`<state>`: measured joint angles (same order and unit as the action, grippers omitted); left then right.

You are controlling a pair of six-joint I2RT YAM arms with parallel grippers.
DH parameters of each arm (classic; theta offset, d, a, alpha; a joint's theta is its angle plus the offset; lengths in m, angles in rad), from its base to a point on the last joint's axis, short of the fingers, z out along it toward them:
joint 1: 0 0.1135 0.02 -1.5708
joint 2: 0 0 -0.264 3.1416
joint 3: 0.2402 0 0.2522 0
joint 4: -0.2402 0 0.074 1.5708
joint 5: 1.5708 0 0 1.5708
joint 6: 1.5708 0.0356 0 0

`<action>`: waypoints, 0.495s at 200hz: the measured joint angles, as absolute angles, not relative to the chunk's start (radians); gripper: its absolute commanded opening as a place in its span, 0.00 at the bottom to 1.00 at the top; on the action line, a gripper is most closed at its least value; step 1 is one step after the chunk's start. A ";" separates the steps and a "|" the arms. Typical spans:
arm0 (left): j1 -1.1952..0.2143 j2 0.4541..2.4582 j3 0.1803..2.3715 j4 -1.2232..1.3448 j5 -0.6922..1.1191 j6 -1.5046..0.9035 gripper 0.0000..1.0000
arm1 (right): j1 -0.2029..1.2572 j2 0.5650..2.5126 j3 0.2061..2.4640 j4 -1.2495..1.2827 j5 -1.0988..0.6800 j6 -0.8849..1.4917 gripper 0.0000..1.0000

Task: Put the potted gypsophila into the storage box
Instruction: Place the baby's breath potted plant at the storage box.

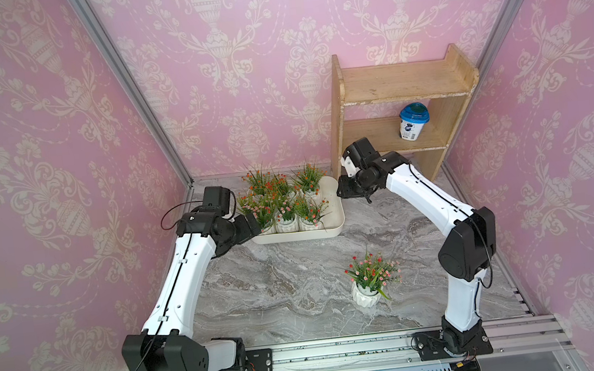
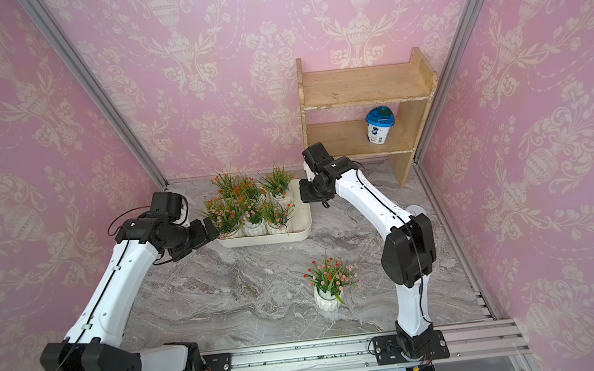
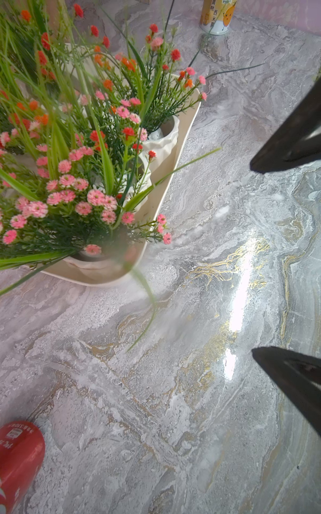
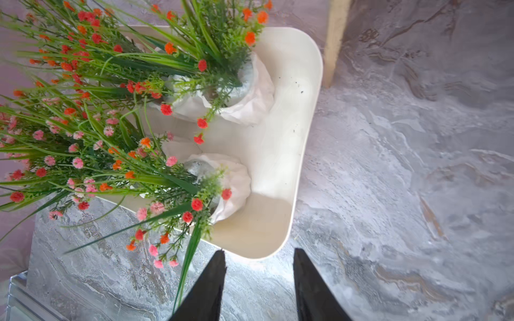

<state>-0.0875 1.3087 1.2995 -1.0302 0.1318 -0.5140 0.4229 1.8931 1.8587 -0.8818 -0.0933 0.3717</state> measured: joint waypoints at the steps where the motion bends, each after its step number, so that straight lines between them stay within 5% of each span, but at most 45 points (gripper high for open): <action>1: -0.088 1.309 1.299 -1.030 0.133 -0.514 0.99 | 0.421 1.889 1.854 -0.882 -0.092 0.368 0.60; 41: -0.094 1.309 1.299 -1.030 0.175 -0.514 0.99 | 0.381 1.738 1.678 -0.903 -0.009 0.416 0.99; 99: -0.408 1.303 1.334 -1.013 0.202 -0.487 0.99 | 0.287 1.435 1.385 -0.977 0.098 0.503 0.99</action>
